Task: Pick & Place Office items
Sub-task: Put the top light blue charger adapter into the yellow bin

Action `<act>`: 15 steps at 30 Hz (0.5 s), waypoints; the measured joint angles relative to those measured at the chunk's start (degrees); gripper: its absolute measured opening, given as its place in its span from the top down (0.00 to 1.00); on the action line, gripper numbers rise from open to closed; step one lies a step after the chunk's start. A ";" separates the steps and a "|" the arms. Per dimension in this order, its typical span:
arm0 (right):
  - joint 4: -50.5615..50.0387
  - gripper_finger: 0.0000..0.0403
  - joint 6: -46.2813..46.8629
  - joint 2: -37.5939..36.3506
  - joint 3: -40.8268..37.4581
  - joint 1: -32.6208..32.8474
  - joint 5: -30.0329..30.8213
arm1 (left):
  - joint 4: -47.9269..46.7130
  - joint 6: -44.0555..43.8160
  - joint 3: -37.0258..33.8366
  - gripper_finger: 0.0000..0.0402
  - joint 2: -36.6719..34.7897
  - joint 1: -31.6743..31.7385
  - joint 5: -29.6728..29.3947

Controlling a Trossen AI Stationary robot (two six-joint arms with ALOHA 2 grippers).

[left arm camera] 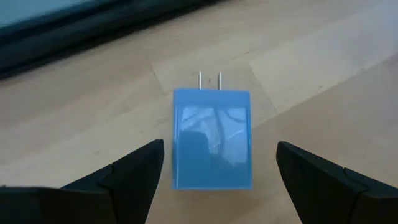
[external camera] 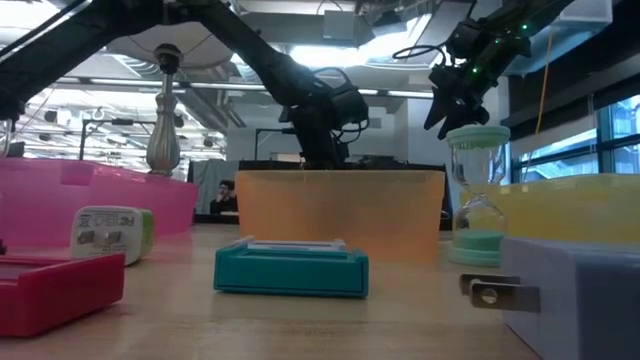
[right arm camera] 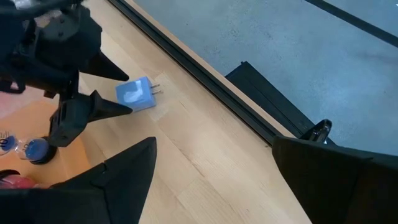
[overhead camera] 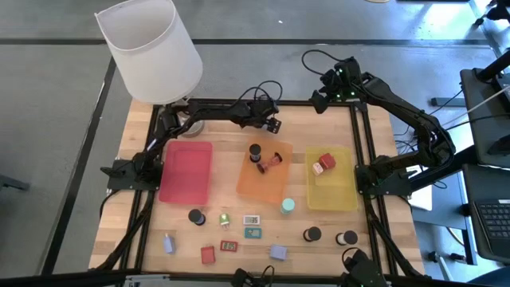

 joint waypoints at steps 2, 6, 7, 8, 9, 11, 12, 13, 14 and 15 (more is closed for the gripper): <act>0.00 0.20 -0.01 0.00 0.02 0.00 0.00 | -0.35 -0.04 -0.02 0.23 0.14 -0.26 -0.61; 0.00 0.20 -0.02 0.00 0.00 0.00 0.00 | -0.16 -0.15 0.00 0.23 0.14 -0.32 -1.13; -0.02 0.20 -0.02 0.00 -0.01 0.00 0.00 | -0.21 -0.15 0.00 0.23 0.14 -0.29 -1.11; -0.02 0.20 -0.02 0.00 0.02 0.00 0.00 | -0.15 -0.15 0.00 0.23 0.14 -0.29 -1.07; -0.02 0.20 -0.02 0.00 0.02 0.00 0.00 | -0.13 -0.15 0.00 0.23 0.14 -0.28 -1.04; -0.02 0.20 -0.03 0.00 0.00 0.00 0.00 | -0.16 -0.14 0.00 0.23 0.14 -0.28 -0.83; -0.01 0.20 -0.03 0.00 0.02 0.00 0.00 | -0.16 -0.15 0.00 0.23 0.14 -0.29 -0.85; -0.02 0.20 -0.03 0.00 0.00 0.00 0.00 | -0.12 -0.15 0.00 0.23 0.14 -0.29 -0.85; -0.02 0.20 -0.03 0.00 0.01 0.00 0.00 | -0.12 -0.15 0.00 0.23 0.14 -0.29 -0.85; -0.02 0.20 -0.04 0.00 0.02 0.00 0.00 | -0.16 -0.13 0.00 0.23 0.14 -0.29 -0.77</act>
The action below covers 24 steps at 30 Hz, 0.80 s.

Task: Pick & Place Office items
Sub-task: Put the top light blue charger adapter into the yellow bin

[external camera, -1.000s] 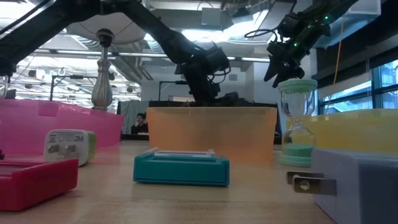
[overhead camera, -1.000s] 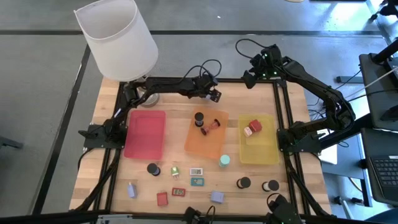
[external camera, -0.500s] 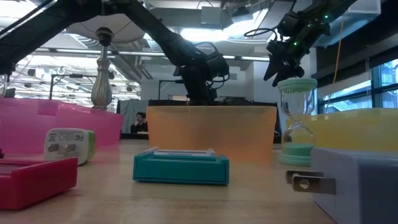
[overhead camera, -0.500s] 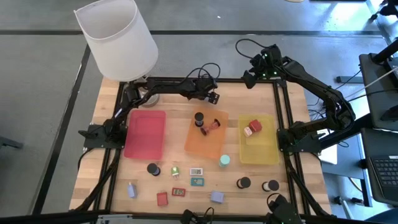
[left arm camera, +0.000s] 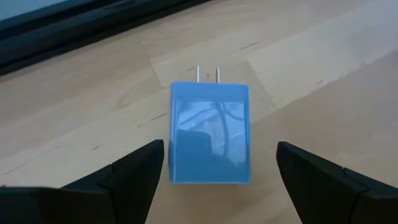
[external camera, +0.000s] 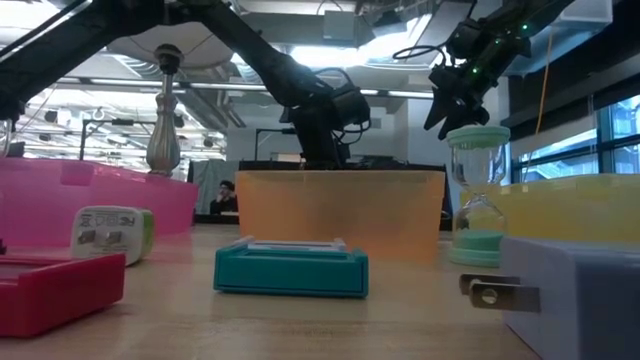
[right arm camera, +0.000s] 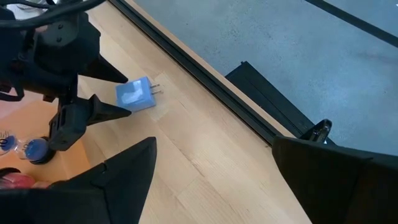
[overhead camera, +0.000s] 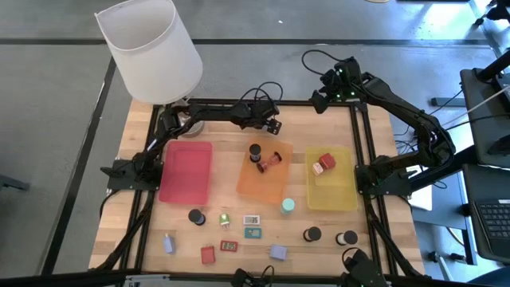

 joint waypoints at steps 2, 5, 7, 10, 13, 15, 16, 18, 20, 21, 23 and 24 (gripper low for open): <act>0.00 0.20 0.00 0.00 0.00 0.00 0.00 | 0.02 -0.02 0.00 0.23 0.00 0.04 0.50; 0.00 0.20 0.00 0.00 0.00 0.00 0.00 | 0.01 -0.02 0.00 0.23 0.00 0.30 1.17; 0.00 0.20 0.00 0.00 -0.01 0.00 0.00 | 0.02 -0.28 0.00 0.23 0.00 0.33 1.14; 0.00 0.20 0.00 0.00 -0.01 0.00 0.00 | 0.02 -0.36 0.00 0.23 0.00 0.33 1.08; 0.00 0.20 0.00 0.00 0.00 0.00 0.00 | -0.03 -0.71 0.00 0.25 0.00 0.33 0.81; 0.00 0.20 0.00 0.00 0.00 0.00 0.00 | -0.19 -1.27 0.00 0.28 -0.01 0.38 0.71; 0.00 0.20 0.00 0.00 -0.02 0.00 0.00 | -0.59 -1.70 0.00 0.29 -0.02 0.41 0.82; 0.00 0.20 0.00 0.00 0.00 0.00 0.00 | -1.16 -1.97 0.00 0.32 -0.02 0.48 0.98; 0.00 0.20 0.00 0.00 0.00 0.00 0.00 | -1.34 -2.45 0.00 0.33 -0.04 0.48 0.95; -0.02 0.20 0.00 0.00 0.00 0.00 0.00 | -1.35 -2.80 0.00 0.33 -0.04 0.48 0.97; 0.00 0.20 0.00 0.00 0.00 0.00 0.00 | -1.36 -3.06 0.00 0.33 -0.04 0.48 1.00; 0.00 0.20 0.00 0.00 -0.02 0.00 0.00 | -1.36 -3.06 0.00 0.33 -0.04 0.48 1.00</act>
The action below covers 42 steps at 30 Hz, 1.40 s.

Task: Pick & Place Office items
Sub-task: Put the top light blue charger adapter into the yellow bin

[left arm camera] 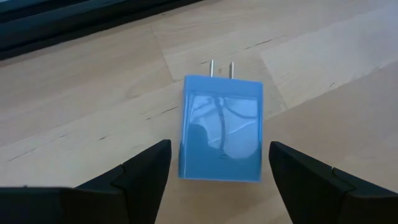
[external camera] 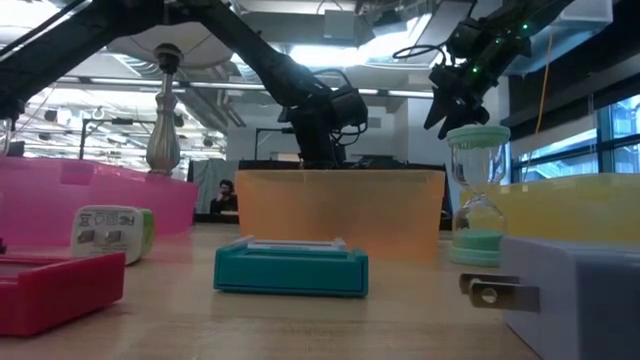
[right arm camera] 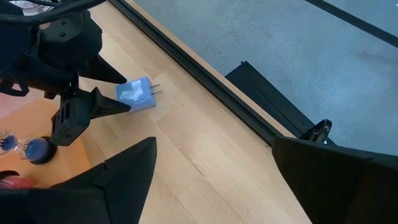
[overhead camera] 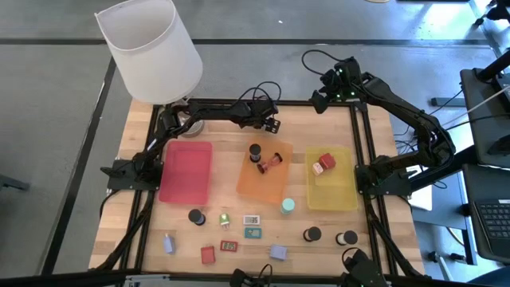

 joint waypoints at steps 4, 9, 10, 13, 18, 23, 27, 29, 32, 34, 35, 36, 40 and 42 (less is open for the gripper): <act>0.00 0.20 0.00 0.00 0.01 0.00 0.00 | -0.04 0.02 0.00 0.33 0.00 0.00 0.24; 0.01 0.20 0.00 0.00 0.01 0.00 0.00 | -0.24 0.04 0.00 0.34 0.00 0.03 0.38; 0.00 0.20 0.00 0.00 0.01 0.00 0.00 | -0.24 0.04 0.00 0.34 0.00 0.05 0.42; 0.00 0.20 0.00 0.00 0.02 0.00 0.00 | -0.25 0.07 0.00 0.34 0.00 0.21 0.75; 0.00 0.20 0.10 0.00 0.02 0.00 0.00 | -0.84 0.04 0.00 0.40 -0.02 0.76 1.88; 0.00 0.20 0.90 0.00 0.00 0.00 0.00 | -1.20 0.00 0.00 0.47 -0.09 1.09 2.14; 0.00 0.20 0.94 0.00 0.02 0.00 0.00 | -1.23 -0.32 0.00 0.49 -0.13 1.14 2.30; 0.00 0.20 0.96 0.00 0.01 0.00 0.00 | -1.54 -1.14 0.05 0.49 -0.20 1.14 2.95; 0.00 0.20 1.07 0.00 0.02 0.00 0.00 | -1.93 -2.54 0.11 0.50 -0.28 1.17 4.19; 0.00 0.20 1.07 0.00 0.00 0.00 0.00 | -2.04 -2.82 0.11 0.50 -0.42 1.18 4.57; 0.00 0.20 1.07 0.00 0.02 0.00 0.00 | -2.18 -2.82 0.11 0.50 -0.52 1.18 4.81; 0.00 0.20 1.07 0.00 0.02 0.00 0.00 | -2.21 -2.82 0.11 0.50 -0.55 1.16 4.83; 0.00 0.20 1.07 0.00 0.00 0.00 0.00 | -2.20 -2.81 0.09 0.50 -0.55 1.05 5.02; 0.00 0.20 1.07 0.00 0.00 -0.01 0.00 | -3.22 -2.07 0.09 0.50 -0.61 1.01 5.22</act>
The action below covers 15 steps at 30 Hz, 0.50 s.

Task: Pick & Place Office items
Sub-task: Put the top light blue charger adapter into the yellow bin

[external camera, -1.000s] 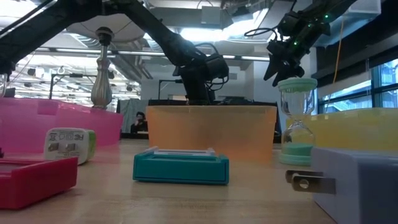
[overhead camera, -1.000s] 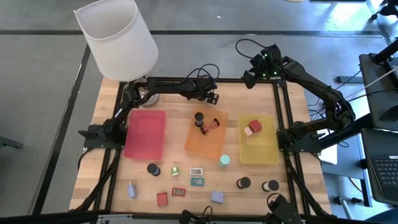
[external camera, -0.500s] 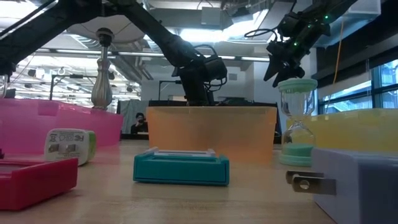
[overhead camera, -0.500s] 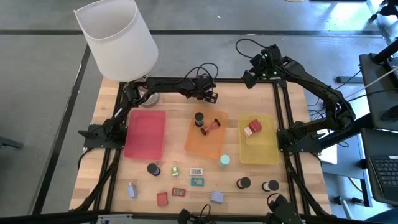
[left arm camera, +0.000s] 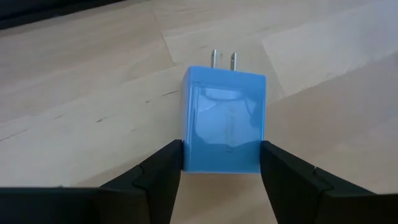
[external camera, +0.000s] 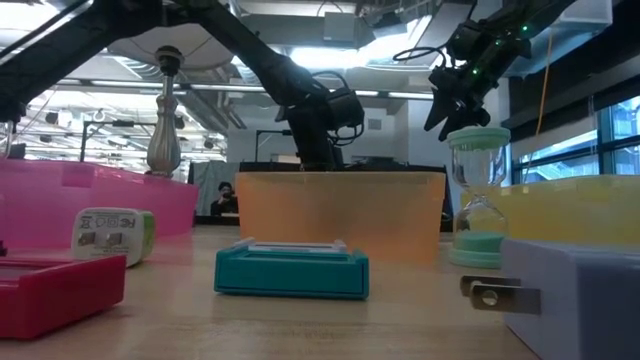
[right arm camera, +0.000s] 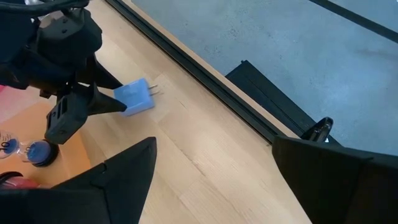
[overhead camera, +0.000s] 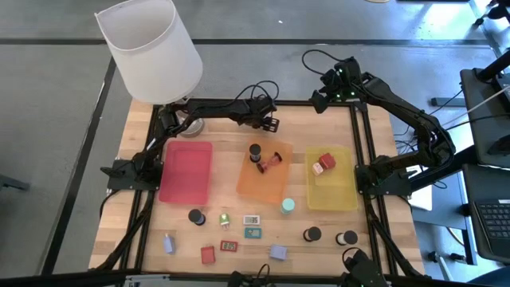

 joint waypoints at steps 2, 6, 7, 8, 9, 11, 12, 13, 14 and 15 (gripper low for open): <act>-0.01 0.20 0.00 0.00 0.01 -0.01 0.00 | -1.17 0.59 0.02 0.50 -0.13 -0.04 0.96; -0.03 0.20 -0.02 0.00 0.02 -0.01 0.00 | -3.24 0.94 0.12 0.50 -0.24 -0.14 2.74; -0.08 0.20 -0.02 0.00 0.01 0.01 0.00 | -4.11 1.02 0.13 0.50 -0.28 -0.20 2.69; -0.17 0.20 -0.02 0.00 0.01 0.01 0.00 | -5.03 1.05 0.13 0.50 -0.32 -0.26 2.50; -0.28 0.20 -0.02 0.00 0.00 0.01 0.00 | -5.73 1.06 0.13 0.50 -0.33 -0.26 2.26; -0.42 0.20 -0.02 0.00 0.01 0.01 0.00 | -6.52 1.07 0.13 0.50 -0.33 -0.30 2.11; -0.42 0.20 -0.02 0.00 0.00 0.00 0.00 | -6.95 1.07 0.13 0.50 -0.33 -0.25 2.13; -0.42 0.20 -0.02 0.00 0.01 0.01 0.00 | -7.36 1.09 0.13 0.50 -0.45 -0.18 2.17; -0.42 0.20 -0.02 0.00 0.02 0.01 0.00 | -8.11 1.11 0.13 0.50 -0.59 -0.06 2.30; -0.42 0.20 -0.02 0.00 0.02 0.00 0.00 | -8.90 1.22 0.09 0.50 -0.85 0.02 2.39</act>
